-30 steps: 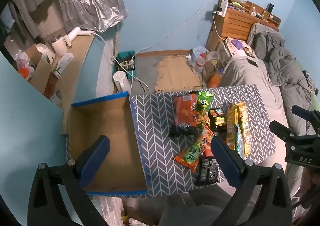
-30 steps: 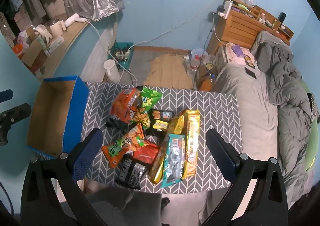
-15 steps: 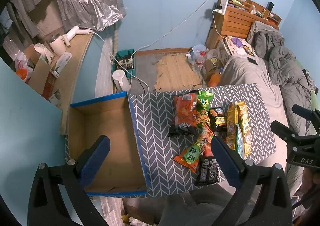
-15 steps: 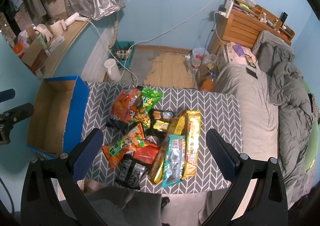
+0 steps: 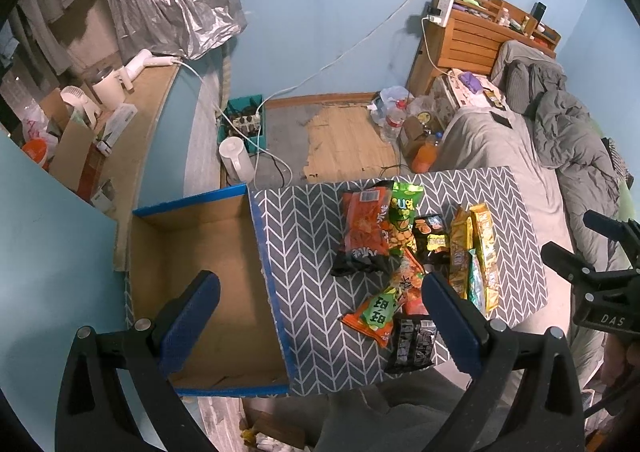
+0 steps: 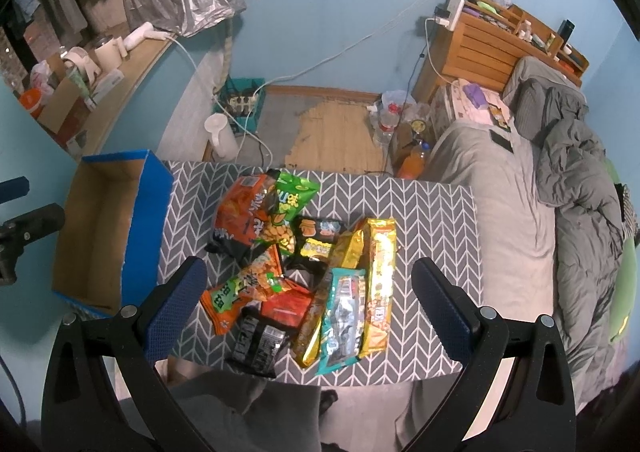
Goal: Organize snacks
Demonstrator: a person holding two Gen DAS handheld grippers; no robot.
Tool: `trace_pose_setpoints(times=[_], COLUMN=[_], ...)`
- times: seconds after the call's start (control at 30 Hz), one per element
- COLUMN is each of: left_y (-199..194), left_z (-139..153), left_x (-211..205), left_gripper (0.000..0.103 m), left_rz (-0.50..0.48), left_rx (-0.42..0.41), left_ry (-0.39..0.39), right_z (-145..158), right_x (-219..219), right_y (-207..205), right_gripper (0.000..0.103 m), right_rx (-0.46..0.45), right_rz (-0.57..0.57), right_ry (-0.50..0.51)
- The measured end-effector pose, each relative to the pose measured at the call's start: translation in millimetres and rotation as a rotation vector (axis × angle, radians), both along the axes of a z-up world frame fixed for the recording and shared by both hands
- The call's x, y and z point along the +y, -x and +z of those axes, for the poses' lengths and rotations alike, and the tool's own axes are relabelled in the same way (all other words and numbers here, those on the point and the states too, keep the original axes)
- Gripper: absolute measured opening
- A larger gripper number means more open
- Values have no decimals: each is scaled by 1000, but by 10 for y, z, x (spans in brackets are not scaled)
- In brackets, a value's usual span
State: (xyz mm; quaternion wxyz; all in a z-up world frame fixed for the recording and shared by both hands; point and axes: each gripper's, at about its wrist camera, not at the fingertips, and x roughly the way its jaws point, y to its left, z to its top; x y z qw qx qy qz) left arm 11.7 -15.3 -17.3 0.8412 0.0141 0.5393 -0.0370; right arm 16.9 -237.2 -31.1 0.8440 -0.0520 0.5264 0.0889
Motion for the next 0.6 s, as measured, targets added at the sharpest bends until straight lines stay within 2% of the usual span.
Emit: trace_pose_setpoints(times=[0.6], left_y=[-58], left_z=[14], left_x=[-14], left_gripper=[102], left_rz=[-5], left_rx=[7], left_ry=[1], right_z=[31], right_x=[14], right_y=[-64], right_gripper=[100], right_rx=[5], right_rz=[9], right_ry=[4])
